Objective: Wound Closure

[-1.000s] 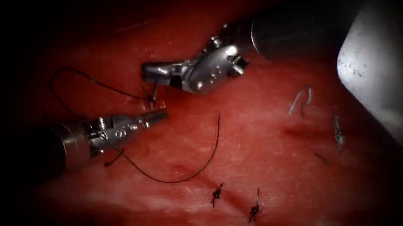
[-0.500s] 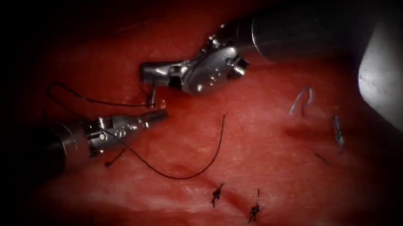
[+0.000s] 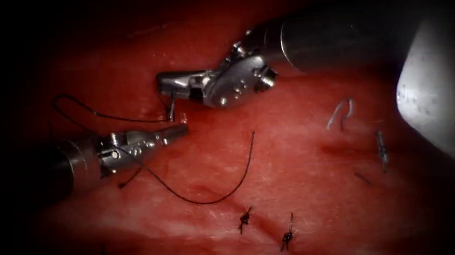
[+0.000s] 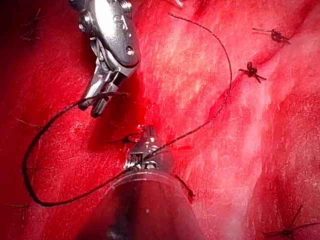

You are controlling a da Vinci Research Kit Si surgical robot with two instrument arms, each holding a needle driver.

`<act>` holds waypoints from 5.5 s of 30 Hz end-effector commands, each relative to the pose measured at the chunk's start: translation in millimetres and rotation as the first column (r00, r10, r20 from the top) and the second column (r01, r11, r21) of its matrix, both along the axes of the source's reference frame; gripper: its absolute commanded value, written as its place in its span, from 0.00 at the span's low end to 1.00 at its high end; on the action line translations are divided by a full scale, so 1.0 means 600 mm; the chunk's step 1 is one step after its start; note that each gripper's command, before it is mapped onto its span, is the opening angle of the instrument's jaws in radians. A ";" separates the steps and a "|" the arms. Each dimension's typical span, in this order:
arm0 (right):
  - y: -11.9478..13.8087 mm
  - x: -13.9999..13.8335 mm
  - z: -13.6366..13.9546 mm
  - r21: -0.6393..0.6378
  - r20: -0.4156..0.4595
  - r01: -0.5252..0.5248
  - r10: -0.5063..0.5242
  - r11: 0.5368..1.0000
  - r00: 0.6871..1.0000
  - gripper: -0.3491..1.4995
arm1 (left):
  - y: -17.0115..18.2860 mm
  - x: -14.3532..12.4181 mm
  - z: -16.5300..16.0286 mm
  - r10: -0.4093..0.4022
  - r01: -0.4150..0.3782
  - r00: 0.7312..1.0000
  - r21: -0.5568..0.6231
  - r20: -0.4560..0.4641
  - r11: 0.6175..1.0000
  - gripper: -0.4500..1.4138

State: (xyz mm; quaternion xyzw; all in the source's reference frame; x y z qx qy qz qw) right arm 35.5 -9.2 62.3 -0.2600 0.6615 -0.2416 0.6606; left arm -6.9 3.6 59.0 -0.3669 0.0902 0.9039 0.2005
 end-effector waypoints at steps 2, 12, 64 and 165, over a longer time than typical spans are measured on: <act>-0.0012 0.0008 0.0010 0.001 -0.005 0.002 -0.002 1.000 1.000 0.00 | 0.0001 -0.0009 0.0010 0.001 -0.001 1.000 0.001 0.002 1.000 0.11; -0.0064 -0.0006 0.0031 -0.053 -0.022 0.069 -0.070 0.996 0.997 0.00 | 0.0009 0.0005 0.0010 0.006 -0.006 1.000 0.005 0.006 1.000 0.11; -0.0117 -0.0050 0.0133 0.066 0.018 0.120 -0.122 0.991 0.992 0.00 | 0.0011 0.0011 0.0006 0.006 -0.006 1.000 0.008 0.007 1.000 0.07; 0.0085 -0.0027 0.0054 0.585 0.055 -0.122 0.111 0.802 0.992 0.00 | 0.0014 0.0002 0.0056 -0.016 0.016 1.000 0.034 -0.002 0.999 0.09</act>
